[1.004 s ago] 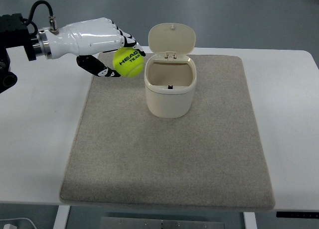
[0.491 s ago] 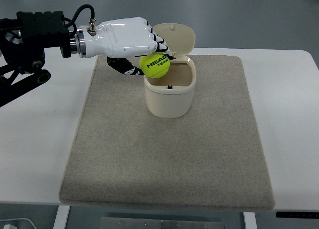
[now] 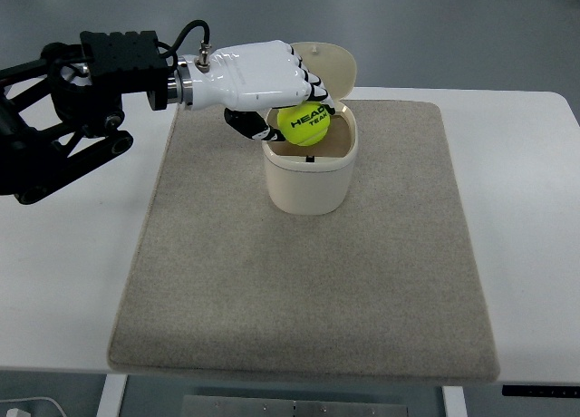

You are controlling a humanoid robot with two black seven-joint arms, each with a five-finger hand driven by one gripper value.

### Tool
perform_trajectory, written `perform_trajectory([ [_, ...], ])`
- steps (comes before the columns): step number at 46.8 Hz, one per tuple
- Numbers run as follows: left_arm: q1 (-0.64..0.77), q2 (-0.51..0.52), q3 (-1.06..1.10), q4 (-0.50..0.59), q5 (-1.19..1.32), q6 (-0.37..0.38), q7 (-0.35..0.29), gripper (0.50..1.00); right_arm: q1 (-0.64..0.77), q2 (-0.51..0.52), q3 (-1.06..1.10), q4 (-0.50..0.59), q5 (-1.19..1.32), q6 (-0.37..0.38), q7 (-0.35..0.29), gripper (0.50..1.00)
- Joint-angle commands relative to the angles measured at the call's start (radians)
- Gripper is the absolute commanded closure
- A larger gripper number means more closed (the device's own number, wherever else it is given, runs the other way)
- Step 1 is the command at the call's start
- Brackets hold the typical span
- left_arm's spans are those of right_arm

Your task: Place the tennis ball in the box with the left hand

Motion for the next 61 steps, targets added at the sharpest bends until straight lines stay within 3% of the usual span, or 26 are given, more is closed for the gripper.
perform_trajectory([
  [1,0.006,-0.01,0.001,0.018,-0.001,0.0,0.0,0.724,0.0,0.0,0.0,0.0,0.0,0.0,0.0,0.562],
  [5,0.009,-0.013,0.005,0.018,-0.001,0.0,-0.002,0.66,0.0,0.0,0.0,0.0,0.0,0.0,0.0,0.562],
  [8,0.008,-0.015,0.008,0.018,-0.002,0.0,0.0,0.645,0.0,0.0,0.0,0.0,0.0,0.0,0.0,0.562],
  [12,0.008,-0.013,0.007,0.017,-0.011,0.0,0.0,0.551,0.0,0.0,0.0,0.0,0.0,0.0,0.0,0.562],
  [19,0.011,-0.004,0.005,0.009,-0.019,0.0,-0.002,0.51,0.0,0.0,0.0,0.0,0.0,0.0,0.0,0.562],
  [29,0.014,0.094,0.011,-0.081,-0.131,0.002,-0.002,0.51,0.0,0.0,0.0,0.0,0.0,0.0,-0.001,0.562],
  [37,0.028,0.189,0.012,-0.098,-0.46,0.028,-0.01,0.508,0.0,0.0,0.0,0.0,0.0,0.0,0.0,0.562],
  [51,0.047,0.339,0.012,-0.081,-0.904,0.011,-0.007,0.508,0.0,0.0,0.0,0.0,0.0,0.0,0.0,0.56],
  [55,0.077,0.355,0.012,-0.041,-1.052,-0.015,-0.007,0.508,0.0,0.0,0.0,0.0,0.0,0.0,0.0,0.562],
  [61,0.11,0.361,0.008,0.049,-1.289,-0.115,-0.005,0.508,0.0,0.0,0.0,0.0,0.0,0.0,0.0,0.562],
])
